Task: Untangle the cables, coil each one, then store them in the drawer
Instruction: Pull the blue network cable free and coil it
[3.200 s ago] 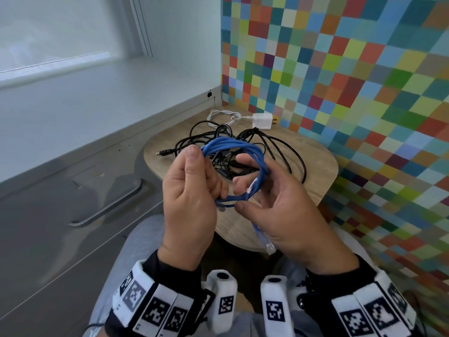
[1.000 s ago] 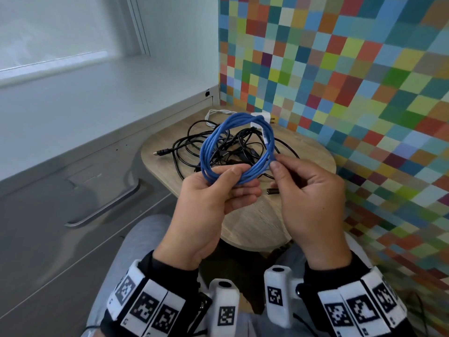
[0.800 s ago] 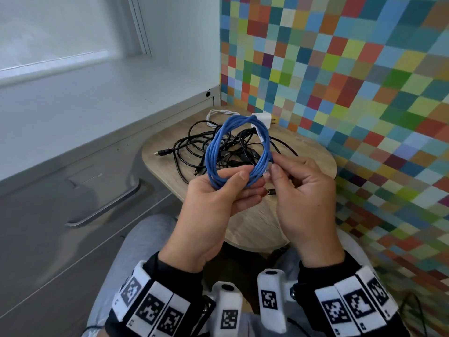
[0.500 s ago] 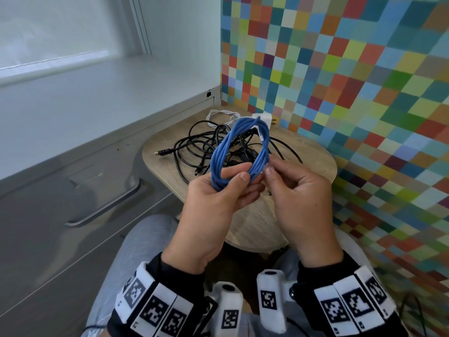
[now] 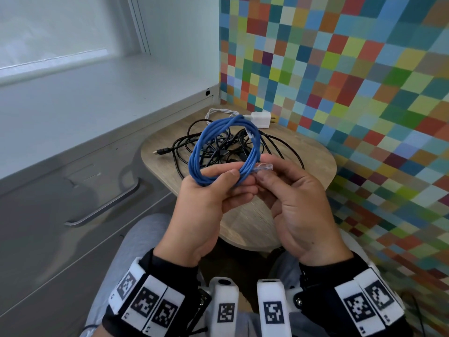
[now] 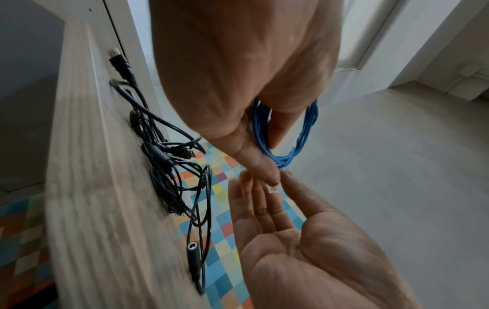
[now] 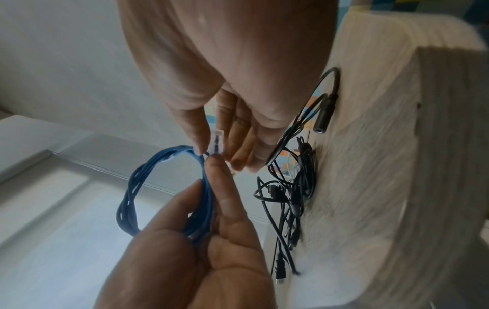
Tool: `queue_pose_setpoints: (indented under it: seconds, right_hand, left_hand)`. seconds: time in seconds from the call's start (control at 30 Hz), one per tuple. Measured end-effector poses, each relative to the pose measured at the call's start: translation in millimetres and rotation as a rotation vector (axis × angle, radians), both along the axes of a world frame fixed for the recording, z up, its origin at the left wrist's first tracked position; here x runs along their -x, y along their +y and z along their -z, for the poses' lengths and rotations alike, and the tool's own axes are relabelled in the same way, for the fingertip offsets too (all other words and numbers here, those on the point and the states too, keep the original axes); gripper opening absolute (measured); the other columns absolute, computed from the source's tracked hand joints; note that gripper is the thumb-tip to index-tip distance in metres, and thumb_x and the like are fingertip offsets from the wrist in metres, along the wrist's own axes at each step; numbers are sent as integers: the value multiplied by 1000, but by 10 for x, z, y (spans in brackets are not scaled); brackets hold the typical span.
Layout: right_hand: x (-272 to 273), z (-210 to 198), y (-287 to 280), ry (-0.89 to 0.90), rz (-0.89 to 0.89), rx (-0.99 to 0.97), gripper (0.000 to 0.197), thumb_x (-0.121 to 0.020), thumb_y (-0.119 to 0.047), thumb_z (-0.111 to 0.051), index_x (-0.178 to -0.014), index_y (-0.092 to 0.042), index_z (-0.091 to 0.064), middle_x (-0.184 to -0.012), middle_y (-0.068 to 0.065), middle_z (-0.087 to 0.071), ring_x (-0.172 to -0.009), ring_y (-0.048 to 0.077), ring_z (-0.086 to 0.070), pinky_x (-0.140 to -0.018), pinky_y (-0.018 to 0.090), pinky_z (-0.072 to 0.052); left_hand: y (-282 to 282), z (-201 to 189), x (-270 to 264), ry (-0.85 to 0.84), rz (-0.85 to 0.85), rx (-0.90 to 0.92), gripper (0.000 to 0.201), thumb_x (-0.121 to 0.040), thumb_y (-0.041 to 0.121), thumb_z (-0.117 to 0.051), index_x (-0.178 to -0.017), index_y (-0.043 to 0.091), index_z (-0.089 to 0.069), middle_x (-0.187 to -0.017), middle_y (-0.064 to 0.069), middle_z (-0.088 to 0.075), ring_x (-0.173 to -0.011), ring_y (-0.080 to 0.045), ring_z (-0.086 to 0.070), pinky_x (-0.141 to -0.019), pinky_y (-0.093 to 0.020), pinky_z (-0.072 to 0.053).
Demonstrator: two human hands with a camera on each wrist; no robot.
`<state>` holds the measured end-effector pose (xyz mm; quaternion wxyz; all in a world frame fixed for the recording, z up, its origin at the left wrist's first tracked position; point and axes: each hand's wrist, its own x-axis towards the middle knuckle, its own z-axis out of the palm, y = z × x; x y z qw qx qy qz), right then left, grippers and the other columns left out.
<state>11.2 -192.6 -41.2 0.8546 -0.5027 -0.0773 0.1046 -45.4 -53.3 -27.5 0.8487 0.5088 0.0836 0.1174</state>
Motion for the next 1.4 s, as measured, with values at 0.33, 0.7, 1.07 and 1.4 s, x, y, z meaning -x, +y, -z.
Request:
queue_pose_setpoints:
  seconds: [0.33,0.7,1.07,1.4]
  right_hand:
    - [39,56,57,-89,72,127,12,-83,-5,-75,-92,-13,-78,-93,22,-77,-84,35,-77,-69,35,-61]
    - [41,81,26,-173,122,286,18,-87,-1,-76,-101,-11,-79,-93,10,-80,-91,27,-79,-84,42,-63]
    - [76,76,85,-277,90,454,26,-89,-1,-77,-97,-26,-77,-94,-1,-78,-94,18,-76,-89,45,-62]
    - [66,61,139,-224,54,304,41,-84,7,-77,-104,-28,-73,-93,4,-78,-93,23,-76,-88,45,-61]
  left_hand:
    - [-60,5,-5,77,31,-178,15,-96,0,-63,-85,7,-58,-82,-21,-74,-72,-29,-75,-63,-34,-63]
    - [164,-3,12,46,-35,-812,4,-83,24,-83,-83,25,-80,-89,3,-74,-85,-12,-71,-82,-41,-59]
    - [109,80,-30,127,-93,-477,5,-95,8,-69,-92,10,-73,-85,-8,-76,-79,-21,-72,-70,-33,-60]
    - [132,90,-86,245,-41,-57,12,-98,-1,-54,-98,4,-65,-71,-11,-69,-54,-20,-63,-50,-26,-51]
